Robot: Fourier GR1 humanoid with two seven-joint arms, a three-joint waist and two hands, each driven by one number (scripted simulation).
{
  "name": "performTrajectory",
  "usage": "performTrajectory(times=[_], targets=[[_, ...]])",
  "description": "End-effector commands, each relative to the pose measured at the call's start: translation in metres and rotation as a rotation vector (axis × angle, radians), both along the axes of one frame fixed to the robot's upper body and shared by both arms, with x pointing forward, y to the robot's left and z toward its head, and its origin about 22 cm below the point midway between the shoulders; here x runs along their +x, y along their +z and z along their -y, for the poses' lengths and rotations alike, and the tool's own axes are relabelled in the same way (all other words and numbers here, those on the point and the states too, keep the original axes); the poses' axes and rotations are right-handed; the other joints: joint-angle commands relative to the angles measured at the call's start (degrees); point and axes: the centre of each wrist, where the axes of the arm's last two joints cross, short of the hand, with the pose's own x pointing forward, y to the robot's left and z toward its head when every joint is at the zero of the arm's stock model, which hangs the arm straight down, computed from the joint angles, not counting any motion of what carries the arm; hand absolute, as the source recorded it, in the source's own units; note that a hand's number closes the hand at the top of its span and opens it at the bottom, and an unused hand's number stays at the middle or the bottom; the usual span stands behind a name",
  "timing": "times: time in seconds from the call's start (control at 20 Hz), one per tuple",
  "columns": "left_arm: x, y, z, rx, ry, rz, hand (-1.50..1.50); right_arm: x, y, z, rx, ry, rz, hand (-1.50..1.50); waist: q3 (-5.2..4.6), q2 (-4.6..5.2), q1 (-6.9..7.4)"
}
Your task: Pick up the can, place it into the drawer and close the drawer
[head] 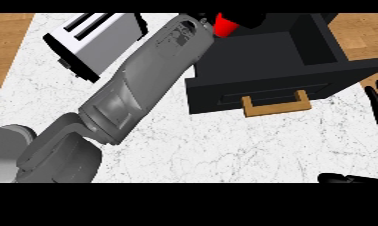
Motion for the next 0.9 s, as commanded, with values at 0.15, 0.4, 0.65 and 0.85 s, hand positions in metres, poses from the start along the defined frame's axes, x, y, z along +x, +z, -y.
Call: performTrajectory(times=[0.15, 0.4, 0.65, 0.85], targets=[[-0.001, -0.008, -0.001, 0.012, 0.072, 0.006, -1.50, 0.012, 0.005, 0.007, -0.003, 0.014, 0.007, -1.50, 0.03, 0.11, -0.76], [-0.004, -0.024, -0.005, -0.016, 0.105, 0.021, -1.50, 0.006, 0.003, -0.013, -0.009, 0.037, 0.012, -1.50, -0.01, 0.26, -1.39], [-0.005, -0.024, -0.003, -0.034, 0.120, 0.020, -1.50, 0.003, 0.013, -0.006, -0.027, 0.015, 0.026, -1.50, -0.05, 0.08, -0.81], [-0.003, -0.024, -0.005, -0.077, 0.138, 0.011, -1.50, -0.003, 0.029, -0.002, -0.178, 0.001, 0.087, -1.50, -0.08, 0.21, -1.52]])
